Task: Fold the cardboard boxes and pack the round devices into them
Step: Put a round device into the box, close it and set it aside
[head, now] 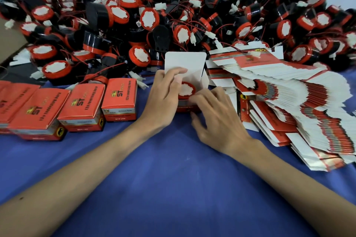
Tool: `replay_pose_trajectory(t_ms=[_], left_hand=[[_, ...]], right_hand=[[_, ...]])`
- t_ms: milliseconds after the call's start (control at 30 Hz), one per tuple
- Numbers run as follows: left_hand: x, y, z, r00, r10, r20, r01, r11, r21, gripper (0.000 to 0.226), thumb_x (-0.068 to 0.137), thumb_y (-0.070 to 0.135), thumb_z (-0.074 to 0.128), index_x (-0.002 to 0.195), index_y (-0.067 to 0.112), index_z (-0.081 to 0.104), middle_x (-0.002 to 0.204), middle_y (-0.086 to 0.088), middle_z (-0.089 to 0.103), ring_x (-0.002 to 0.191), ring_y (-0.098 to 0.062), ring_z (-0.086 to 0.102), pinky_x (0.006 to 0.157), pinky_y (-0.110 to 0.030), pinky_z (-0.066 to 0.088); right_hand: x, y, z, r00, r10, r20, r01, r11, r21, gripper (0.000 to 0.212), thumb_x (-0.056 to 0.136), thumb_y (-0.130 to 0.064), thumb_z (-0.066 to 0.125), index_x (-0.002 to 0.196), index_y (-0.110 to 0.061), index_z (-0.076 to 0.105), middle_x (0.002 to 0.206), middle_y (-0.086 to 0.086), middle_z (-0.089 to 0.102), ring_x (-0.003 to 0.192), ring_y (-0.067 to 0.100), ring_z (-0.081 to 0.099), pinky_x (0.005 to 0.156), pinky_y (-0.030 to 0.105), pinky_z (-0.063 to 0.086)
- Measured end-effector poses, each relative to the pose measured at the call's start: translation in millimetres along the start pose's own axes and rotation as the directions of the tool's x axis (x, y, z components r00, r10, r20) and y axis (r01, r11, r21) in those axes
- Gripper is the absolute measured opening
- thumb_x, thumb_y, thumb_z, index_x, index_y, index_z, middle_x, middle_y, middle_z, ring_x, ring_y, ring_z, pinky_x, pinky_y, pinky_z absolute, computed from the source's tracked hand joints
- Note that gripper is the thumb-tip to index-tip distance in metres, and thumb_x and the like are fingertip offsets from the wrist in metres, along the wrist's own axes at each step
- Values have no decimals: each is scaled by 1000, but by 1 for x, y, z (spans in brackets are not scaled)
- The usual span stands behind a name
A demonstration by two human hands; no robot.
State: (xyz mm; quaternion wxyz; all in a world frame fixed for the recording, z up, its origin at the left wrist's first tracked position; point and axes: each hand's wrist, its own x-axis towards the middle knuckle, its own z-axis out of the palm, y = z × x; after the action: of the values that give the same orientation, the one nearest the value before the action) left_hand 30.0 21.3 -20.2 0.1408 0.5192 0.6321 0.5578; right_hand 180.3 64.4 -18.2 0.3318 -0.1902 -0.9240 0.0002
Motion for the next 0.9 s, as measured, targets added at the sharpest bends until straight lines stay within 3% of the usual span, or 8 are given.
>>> replay_pose_trajectory(t_ms=[100, 300, 400, 500, 600, 700, 767, 900], left_hand=[[1, 2, 0, 1000, -10, -8, 10, 1000, -1, 38, 95, 35, 29, 118, 25, 57, 113, -4, 46, 101, 8, 45, 93, -11, 34], [-2, 7, -2, 1000, -19, 4, 19, 1000, -4, 37, 95, 34, 31, 121, 24, 56, 115, -3, 48, 103, 4, 46, 94, -16, 34], [-3, 12, -4, 1000, 11, 25, -9, 995, -103, 30, 99, 21, 42, 128, 29, 44, 128, 2, 46, 120, -10, 44, 104, -26, 33], [-2, 12, -6, 995, -3, 104, 21, 984, -177, 42, 95, 3, 51, 121, 34, 41, 131, 10, 41, 126, -7, 38, 105, -24, 34], [1, 9, -7, 984, -64, 169, 99, 972, -211, 40, 93, 1, 53, 112, 36, 49, 131, 7, 45, 121, -1, 43, 95, -21, 44], [2, 8, -7, 990, -74, 118, 99, 970, -223, 41, 94, -3, 45, 106, 36, 48, 124, 5, 49, 111, -3, 48, 93, -25, 44], [1, 8, -5, 995, -88, 56, 101, 953, -286, 41, 95, -8, 36, 105, 31, 37, 121, -1, 50, 104, -9, 50, 95, -35, 42], [-1, 7, -5, 999, -15, 35, 25, 949, -316, 52, 92, -16, 34, 120, 26, 25, 126, -11, 54, 115, -15, 52, 101, -30, 41]], right_hand=[[0, -1, 0, 999, 33, 26, -34, 998, 54, 43, 77, -15, 64, 116, -10, 48, 102, 2, 51, 86, 29, 48, 73, 42, 50], [0, 7, 3, 1000, -14, -22, 15, 999, 47, 25, 78, -8, 64, 101, 0, 66, 104, 14, 61, 87, 32, 48, 75, 44, 47], [0, 8, 5, 994, 15, -107, -4, 996, 93, 35, 80, -8, 62, 114, -4, 62, 131, 16, 35, 114, 30, 40, 99, 28, 38], [0, 6, 5, 969, 91, -228, -34, 969, 245, 52, 80, -5, 61, 130, 0, 46, 141, 14, 20, 133, 24, 31, 110, 24, 33], [1, 7, 2, 969, 222, -106, -153, 883, 444, 59, 82, -2, 59, 137, 5, 37, 141, 18, 35, 131, 16, 41, 106, 29, 43], [1, 6, -1, 987, 162, 18, -156, 909, 387, 61, 84, -6, 56, 142, -4, 36, 131, 5, 59, 122, 15, 54, 101, 21, 44], [0, 6, 1, 994, 99, 36, -105, 946, 306, 62, 83, -10, 57, 142, -7, 39, 125, 0, 65, 118, 19, 58, 96, 29, 48], [3, 3, 1, 980, 188, 66, -198, 883, 425, 72, 87, -15, 54, 149, -16, 19, 117, -12, 65, 115, 3, 57, 98, 21, 42]])
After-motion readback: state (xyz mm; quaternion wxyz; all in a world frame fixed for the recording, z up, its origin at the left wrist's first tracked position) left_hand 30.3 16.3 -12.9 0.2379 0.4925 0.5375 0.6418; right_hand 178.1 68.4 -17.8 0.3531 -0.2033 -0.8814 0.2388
